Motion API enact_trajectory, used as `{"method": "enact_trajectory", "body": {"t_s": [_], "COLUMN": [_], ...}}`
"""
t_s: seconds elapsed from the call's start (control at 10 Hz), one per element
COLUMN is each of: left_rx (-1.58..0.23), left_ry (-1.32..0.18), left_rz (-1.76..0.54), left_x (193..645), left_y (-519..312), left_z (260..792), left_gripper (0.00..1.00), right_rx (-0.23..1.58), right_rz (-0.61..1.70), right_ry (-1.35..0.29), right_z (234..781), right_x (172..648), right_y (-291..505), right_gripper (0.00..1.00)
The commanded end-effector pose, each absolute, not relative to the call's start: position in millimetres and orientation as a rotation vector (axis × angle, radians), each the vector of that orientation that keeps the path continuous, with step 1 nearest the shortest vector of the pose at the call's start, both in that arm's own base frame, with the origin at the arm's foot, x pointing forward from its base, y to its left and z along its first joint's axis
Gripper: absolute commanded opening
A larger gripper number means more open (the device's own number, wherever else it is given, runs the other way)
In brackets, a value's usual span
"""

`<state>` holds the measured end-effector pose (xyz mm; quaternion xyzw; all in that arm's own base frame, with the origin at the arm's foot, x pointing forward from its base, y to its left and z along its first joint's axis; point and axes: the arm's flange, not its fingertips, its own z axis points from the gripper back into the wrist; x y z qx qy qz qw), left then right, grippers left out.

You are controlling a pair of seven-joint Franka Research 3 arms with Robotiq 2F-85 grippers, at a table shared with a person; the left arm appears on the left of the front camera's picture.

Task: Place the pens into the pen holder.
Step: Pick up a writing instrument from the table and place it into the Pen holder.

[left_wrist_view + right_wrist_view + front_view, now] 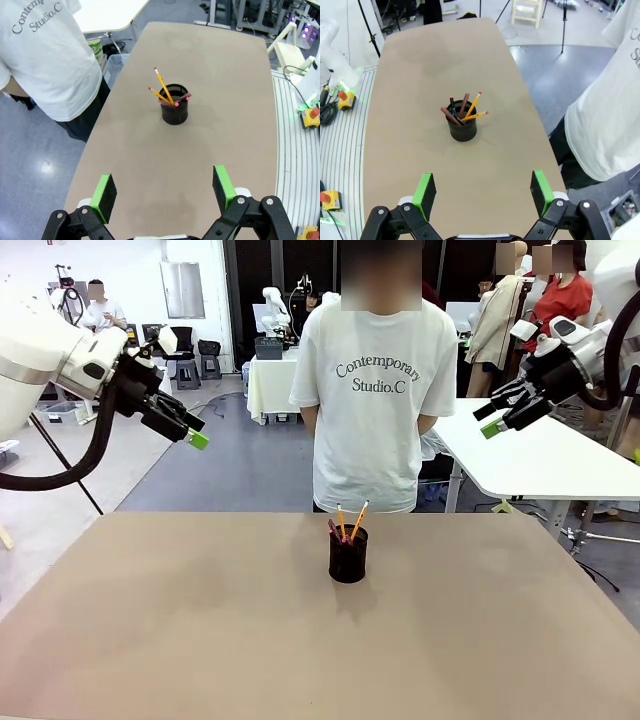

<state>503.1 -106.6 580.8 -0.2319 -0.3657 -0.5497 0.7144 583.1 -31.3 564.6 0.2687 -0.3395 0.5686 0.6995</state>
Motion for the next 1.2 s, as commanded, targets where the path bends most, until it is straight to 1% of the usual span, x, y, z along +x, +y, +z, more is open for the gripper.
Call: {"method": "enact_trajectory", "body": {"t_s": [0.0,1.1], "left_rx": [-0.509,-0.509], "left_ry": [-0.810,-0.810], "left_rz": [-1.214,-1.214], "left_x": [503.0,503.0], "left_y": [-104.7,-104.7], "left_z": [581.4,581.4], "left_gripper": [1.00,1.00], "right_rx": [0.598,0.598], "right_rz": [1.266,1.266], "right_ry": [-0.757,-0.757], "right_z": [565.7,565.7], "right_x": [582.8,582.8], "right_y": [-31.3,-31.3], "right_gripper": [1.00,1.00]}}
